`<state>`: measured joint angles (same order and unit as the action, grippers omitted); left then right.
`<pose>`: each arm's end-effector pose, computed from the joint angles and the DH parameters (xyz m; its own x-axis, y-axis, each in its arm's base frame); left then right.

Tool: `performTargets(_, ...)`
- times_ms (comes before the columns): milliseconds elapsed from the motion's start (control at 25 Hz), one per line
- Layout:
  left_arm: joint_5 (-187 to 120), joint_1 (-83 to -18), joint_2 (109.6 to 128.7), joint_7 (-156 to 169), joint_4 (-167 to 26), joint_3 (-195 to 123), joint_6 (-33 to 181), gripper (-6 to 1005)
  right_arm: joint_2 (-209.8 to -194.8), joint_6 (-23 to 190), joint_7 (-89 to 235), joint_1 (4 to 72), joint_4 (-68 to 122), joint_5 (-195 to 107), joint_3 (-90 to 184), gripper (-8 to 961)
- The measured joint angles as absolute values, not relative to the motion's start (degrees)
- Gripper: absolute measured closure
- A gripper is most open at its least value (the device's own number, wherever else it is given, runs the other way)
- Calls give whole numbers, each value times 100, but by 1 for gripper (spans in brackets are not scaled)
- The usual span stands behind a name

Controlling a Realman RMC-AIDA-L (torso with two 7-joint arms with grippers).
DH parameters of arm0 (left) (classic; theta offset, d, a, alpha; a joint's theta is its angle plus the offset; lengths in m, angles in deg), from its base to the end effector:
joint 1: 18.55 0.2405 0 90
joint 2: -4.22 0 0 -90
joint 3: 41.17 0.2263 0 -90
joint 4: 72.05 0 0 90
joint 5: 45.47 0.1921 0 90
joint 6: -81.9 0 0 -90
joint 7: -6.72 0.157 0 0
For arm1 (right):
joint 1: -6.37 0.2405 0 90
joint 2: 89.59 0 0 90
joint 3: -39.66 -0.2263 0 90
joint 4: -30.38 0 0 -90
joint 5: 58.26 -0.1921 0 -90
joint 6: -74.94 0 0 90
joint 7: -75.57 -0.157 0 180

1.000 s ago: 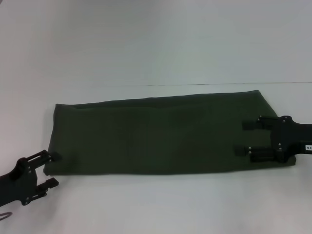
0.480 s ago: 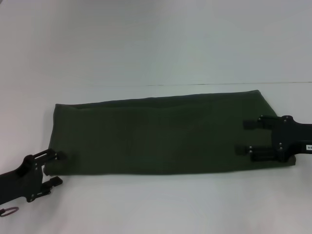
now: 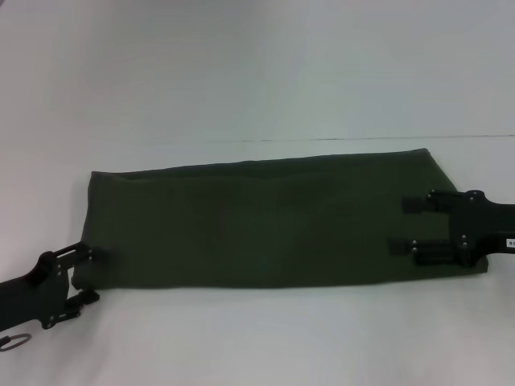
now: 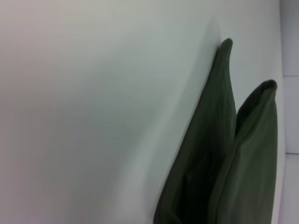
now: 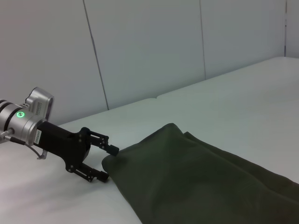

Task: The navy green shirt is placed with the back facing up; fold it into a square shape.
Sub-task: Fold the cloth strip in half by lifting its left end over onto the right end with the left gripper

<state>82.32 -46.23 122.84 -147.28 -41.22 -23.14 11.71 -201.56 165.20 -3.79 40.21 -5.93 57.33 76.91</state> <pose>-0.3213 0.3107 0.0173 -0.5674 0.6391 0.5193 0.8217 0.3984 0.4075 0.2294 0.3323 0.0470 0.8409 -0.2834 -0.4610 -0.4179 -0.8813 -0.2207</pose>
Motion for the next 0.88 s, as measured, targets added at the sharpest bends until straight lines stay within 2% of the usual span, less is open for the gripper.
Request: performTargets(880, 8311, -4902, 12234, -14825, -4128, -2209, 1572, 214, -20156, 16467, -380, 4009, -575, 5719, 7657, 59)
